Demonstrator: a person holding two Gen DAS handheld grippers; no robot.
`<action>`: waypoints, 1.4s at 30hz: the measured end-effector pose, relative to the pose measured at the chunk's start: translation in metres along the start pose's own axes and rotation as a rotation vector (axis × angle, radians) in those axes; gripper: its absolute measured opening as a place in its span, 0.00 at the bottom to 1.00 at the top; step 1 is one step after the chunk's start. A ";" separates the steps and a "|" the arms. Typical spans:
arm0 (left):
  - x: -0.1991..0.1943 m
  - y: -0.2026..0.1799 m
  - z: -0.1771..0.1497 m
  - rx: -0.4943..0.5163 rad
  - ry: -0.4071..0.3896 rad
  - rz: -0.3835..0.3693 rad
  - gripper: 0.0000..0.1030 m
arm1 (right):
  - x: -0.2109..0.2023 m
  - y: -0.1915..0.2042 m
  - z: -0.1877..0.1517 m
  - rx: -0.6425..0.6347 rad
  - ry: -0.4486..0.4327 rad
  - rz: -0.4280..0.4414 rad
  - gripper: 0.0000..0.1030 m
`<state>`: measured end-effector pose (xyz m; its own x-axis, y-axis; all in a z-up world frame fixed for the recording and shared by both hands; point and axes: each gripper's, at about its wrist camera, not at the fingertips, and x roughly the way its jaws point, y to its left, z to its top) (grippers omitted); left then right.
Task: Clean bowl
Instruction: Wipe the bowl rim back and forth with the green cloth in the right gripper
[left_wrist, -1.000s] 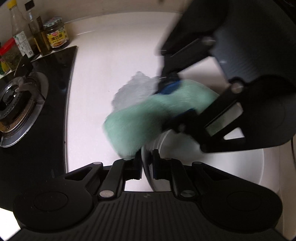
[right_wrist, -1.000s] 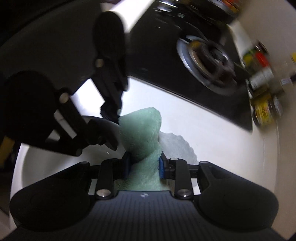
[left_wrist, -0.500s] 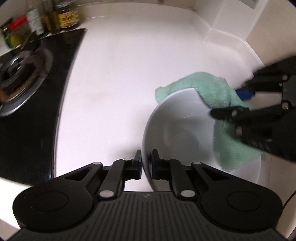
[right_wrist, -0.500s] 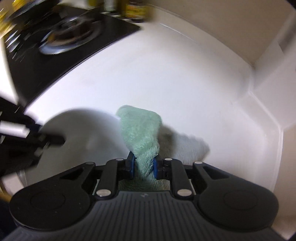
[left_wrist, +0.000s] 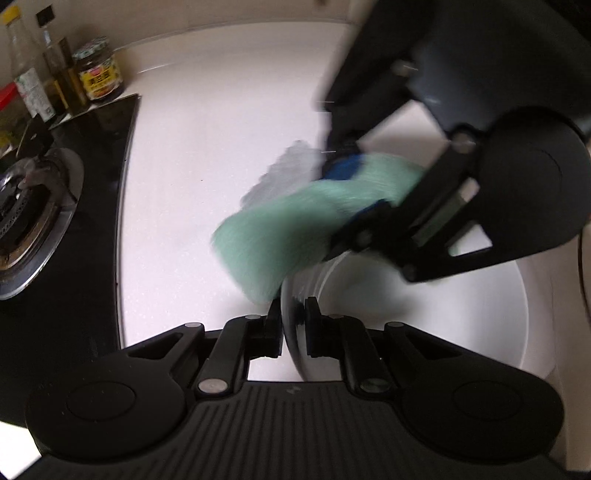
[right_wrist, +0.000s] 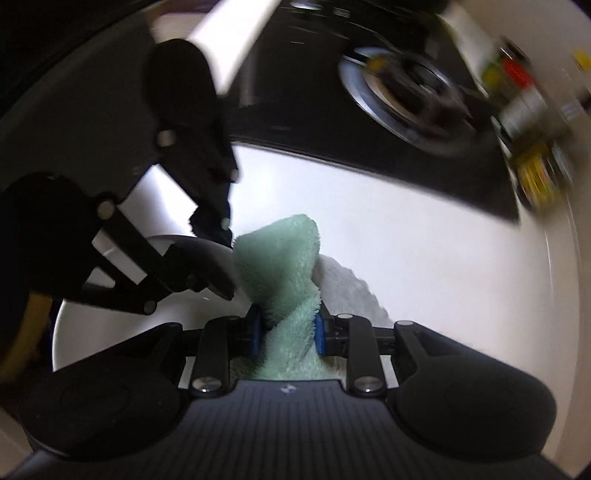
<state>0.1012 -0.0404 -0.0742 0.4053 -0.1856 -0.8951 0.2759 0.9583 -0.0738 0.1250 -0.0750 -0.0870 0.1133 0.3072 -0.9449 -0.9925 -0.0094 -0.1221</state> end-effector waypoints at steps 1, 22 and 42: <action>-0.002 0.000 -0.001 -0.010 0.000 0.024 0.11 | -0.001 -0.003 -0.005 0.055 0.006 -0.012 0.17; -0.007 -0.004 0.002 0.067 0.041 -0.027 0.11 | -0.026 0.021 -0.052 0.175 0.015 -0.191 0.22; -0.018 -0.011 0.003 -0.008 0.078 -0.081 0.09 | -0.052 0.030 -0.127 1.171 -0.056 -0.321 0.18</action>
<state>0.0934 -0.0482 -0.0564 0.3132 -0.2455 -0.9174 0.2975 0.9427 -0.1507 0.0955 -0.2122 -0.0801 0.3876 0.1786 -0.9044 -0.3640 0.9310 0.0278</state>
